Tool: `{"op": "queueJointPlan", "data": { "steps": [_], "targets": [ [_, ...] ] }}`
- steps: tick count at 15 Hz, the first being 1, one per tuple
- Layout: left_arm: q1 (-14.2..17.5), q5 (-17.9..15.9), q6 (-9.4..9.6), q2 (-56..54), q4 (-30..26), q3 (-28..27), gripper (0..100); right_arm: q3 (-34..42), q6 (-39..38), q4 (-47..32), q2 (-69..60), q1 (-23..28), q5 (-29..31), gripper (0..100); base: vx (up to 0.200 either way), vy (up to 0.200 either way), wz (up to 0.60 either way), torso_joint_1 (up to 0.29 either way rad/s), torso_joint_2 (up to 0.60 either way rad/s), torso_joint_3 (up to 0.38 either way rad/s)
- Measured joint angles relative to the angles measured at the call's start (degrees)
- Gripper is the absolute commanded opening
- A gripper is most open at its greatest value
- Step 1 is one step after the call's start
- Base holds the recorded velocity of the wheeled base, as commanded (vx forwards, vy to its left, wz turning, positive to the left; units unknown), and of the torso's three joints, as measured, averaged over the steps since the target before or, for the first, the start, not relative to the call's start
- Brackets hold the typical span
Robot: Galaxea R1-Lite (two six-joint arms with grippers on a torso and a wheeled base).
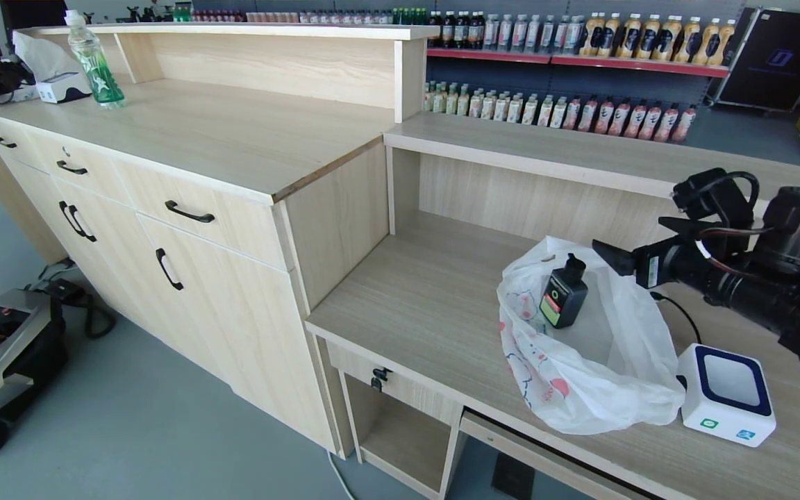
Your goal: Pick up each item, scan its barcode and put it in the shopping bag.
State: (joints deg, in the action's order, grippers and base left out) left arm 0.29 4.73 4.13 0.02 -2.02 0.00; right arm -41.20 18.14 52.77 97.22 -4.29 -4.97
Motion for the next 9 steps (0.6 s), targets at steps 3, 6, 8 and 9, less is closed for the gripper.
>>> {"op": "queueJointPlan", "data": {
  "steps": [3,6,8,9],
  "targets": [
    [0.0,0.0,-0.01,0.0,0.0,0.0,100,4.4,6.2,-8.6,-11.9,6.4,0.5,100,0.000,0.000,-0.60,0.002,0.00,0.005],
    [0.0,0.0,0.00,0.0,0.0,0.0,100,1.1,7.8,-17.7,-18.8,13.2,1.0,100,0.000,0.000,-0.60,0.009,0.00,0.002],
    [0.0,0.0,-0.01,0.0,0.0,0.0,100,-7.6,7.5,-32.8,-21.3,17.4,3.6,100,0.000,0.000,-0.60,-0.002,0.00,0.002],
    [0.0,0.0,0.00,0.0,0.0,0.0,100,-13.4,6.6,-43.3,-21.9,19.2,5.8,100,0.000,0.000,-0.60,0.002,0.00,0.002]
  ]
}}
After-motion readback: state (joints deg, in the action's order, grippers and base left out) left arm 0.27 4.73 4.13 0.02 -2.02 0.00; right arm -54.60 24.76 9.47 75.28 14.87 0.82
